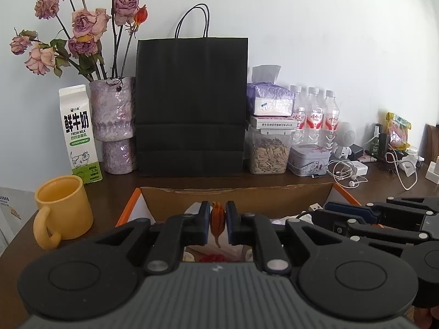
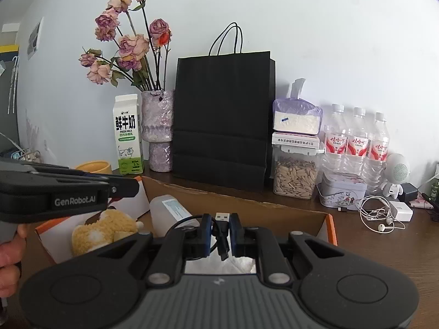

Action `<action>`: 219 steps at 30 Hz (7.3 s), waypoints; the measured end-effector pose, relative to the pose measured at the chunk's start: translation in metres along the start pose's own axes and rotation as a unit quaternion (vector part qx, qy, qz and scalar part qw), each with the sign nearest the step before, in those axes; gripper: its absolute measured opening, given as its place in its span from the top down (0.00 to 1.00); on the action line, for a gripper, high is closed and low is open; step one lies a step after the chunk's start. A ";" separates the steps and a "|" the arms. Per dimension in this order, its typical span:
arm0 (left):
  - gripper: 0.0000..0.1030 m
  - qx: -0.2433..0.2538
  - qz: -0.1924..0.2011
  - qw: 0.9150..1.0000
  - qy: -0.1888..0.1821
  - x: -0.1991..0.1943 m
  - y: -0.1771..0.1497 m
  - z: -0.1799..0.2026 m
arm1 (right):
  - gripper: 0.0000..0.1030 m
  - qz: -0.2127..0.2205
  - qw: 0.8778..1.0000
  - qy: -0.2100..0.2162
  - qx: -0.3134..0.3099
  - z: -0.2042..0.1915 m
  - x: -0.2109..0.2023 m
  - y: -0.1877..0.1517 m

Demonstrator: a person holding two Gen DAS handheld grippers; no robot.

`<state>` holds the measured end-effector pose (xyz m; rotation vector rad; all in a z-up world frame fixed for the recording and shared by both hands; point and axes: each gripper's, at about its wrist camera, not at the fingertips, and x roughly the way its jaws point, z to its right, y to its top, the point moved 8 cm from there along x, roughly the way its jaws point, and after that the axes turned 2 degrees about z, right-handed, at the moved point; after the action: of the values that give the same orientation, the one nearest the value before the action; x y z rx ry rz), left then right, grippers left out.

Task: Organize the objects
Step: 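Carry the USB cable and orange item into the box and open both grippers, then move both tools back toward the black cable and white caps, then grasp a white cap with the right gripper while the left gripper grasps the black cable, then carry the black cable and white cap into the box and open both grippers, then move both tools back toward the remaining white caps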

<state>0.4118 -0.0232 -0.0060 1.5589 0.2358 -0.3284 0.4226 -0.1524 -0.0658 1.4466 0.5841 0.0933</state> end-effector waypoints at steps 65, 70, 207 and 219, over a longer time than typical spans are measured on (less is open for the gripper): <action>0.00 0.078 -0.098 0.992 -0.014 -0.120 -0.127 -0.005 | 0.58 -0.067 0.988 0.137 -0.030 -0.075 -0.099 -0.077; 0.16 0.100 -0.111 0.988 -0.037 -0.109 -0.134 0.008 | 0.66 -0.076 0.982 0.172 -0.031 -0.087 -0.090 -0.074; 0.00 0.006 0.020 0.999 0.037 -0.015 -0.012 -0.018 | 0.00 0.032 0.999 -0.021 0.013 0.016 -0.024 -0.007; 0.00 -0.002 0.019 0.999 0.027 -0.075 -0.030 -0.024 | 0.00 0.035 0.999 0.002 -0.012 -0.014 -0.083 -0.021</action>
<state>0.3328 0.0051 -0.0082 1.5674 0.2477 -0.2568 0.3396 -0.1760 -0.0594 1.4436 0.5343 0.1579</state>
